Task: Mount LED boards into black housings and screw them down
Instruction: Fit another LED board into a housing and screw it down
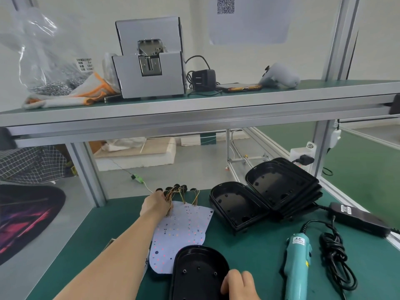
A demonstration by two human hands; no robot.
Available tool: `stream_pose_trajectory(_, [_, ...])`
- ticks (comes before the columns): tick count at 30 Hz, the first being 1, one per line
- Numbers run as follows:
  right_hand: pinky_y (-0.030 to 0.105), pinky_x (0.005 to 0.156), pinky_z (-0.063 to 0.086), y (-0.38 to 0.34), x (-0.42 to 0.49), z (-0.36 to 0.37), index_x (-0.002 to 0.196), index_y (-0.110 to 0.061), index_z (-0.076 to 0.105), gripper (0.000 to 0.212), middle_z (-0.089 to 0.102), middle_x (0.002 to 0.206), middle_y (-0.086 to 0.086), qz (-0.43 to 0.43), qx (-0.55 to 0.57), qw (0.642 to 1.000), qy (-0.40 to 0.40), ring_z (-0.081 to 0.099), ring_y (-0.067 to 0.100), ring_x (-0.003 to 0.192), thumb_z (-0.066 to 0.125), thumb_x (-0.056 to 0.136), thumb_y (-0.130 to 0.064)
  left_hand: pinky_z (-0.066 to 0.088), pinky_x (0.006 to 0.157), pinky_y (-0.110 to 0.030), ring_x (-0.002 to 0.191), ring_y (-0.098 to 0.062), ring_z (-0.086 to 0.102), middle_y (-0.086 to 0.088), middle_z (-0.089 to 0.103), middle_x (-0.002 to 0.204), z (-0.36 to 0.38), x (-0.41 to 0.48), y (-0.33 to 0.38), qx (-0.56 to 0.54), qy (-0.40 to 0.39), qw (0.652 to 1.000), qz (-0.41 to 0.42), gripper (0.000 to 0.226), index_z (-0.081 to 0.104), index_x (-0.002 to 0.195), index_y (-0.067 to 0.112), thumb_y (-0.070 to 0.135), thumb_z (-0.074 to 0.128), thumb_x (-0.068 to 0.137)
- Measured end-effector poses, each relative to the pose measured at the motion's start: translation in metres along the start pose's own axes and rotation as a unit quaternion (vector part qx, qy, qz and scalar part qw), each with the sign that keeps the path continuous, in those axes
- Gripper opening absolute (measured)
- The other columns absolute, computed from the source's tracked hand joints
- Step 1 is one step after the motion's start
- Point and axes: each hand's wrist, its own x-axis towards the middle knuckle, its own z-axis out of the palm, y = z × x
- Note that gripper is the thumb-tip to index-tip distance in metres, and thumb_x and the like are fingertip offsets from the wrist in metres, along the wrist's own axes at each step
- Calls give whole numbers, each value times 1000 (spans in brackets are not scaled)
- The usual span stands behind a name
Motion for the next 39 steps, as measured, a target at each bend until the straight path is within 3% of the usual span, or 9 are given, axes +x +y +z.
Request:
stream_pose_trajectory(5, [19, 32, 30, 5, 2, -15, 53, -14, 47, 40, 38, 57, 4, 3, 27, 995, -97, 13, 13, 45, 84, 38, -6, 44, 68, -30, 82, -28, 60, -7, 64, 94, -6, -2, 4, 17, 55, 998, -35, 26, 69, 89, 11, 5, 44, 88])
stream_pose_trajectory(11, [12, 60, 35, 4, 20, -40, 91, -32, 39, 26, 39, 99, -3, 45, -33, 966, -251, 36, 14, 68, 51, 71, -20, 34, 58, -31, 67, -20, 45, -7, 53, 80, -35, 9, 4, -19, -4, 997, 76, 16, 49, 82, 12, 7, 41, 94])
stream_pose_trajectory(16, [16, 59, 36, -6, 28, -54, 98, -33, 31, 23, 32, 108, -3, 61, -112, 933, -335, 36, 17, 70, 44, 81, -25, 35, 59, -26, 61, -19, 48, -2, 52, 68, -62, 13, -3, 88, -47, 991, 90, 30, 50, 69, 16, 31, 63, 92])
stream_pose_trajectory(20, [16, 55, 32, -5, 29, -54, 99, -33, 30, 24, 33, 108, -5, 75, -125, 926, -347, 34, 17, 63, 41, 80, -23, 25, 54, -28, 49, -19, 34, 0, 35, 55, -81, 11, -3, 147, -72, 983, 86, 53, 35, 59, 16, 45, 67, 91])
stream_pose_trajectory(23, [17, 55, 32, -5, 29, -54, 99, -33, 31, 24, 36, 110, -5, 83, -128, 922, -357, 36, 15, 62, 41, 81, -21, 23, 54, -32, 54, -20, 30, -2, 33, 61, -88, 5, -1, 137, -108, 981, 79, 47, 34, 62, 15, 33, 56, 100])
stream_pose_trajectory(25, [18, 54, 31, -6, 30, -56, 99, -32, 31, 24, 36, 110, -5, 91, -136, 919, -360, 36, 14, 61, 40, 80, -20, 30, 53, -28, 62, -20, 45, -6, 55, 75, -87, 1, 2, 115, -98, 987, 50, 23, 54, 81, 13, 14, 46, 102])
stream_pose_trajectory(28, [20, 52, 29, -7, 30, -58, 99, -33, 30, 24, 36, 110, -5, 98, -140, 916, -364, 35, 13, 60, 40, 80, -21, 40, 65, -33, 89, -27, 65, -11, 67, 103, -82, -7, 4, 207, -102, 968, 100, 27, 55, 110, 7, -4, 32, 102])
stream_pose_trajectory(32, [23, 51, 27, -9, 30, -59, 95, -33, 28, 23, 33, 110, -5, 101, -144, 911, -374, 32, 14, 57, 42, 83, -20, 32, 59, -30, 64, -22, 43, -5, 46, 66, -75, -12, 7, 24, -25, 995, 90, 39, 50, 68, 10, 25, 41, 103])
stream_pose_trajectory(39, [29, 65, 35, -4, 33, -68, 105, -29, 36, 23, 34, 112, -3, 105, -103, 915, -375, 45, 18, 79, 43, 87, -18, 34, 55, -27, 54, -21, 46, -4, 55, 66, -99, -34, 0, 47, -18, 991, 121, 41, 68, 85, 10, 40, 47, 102])
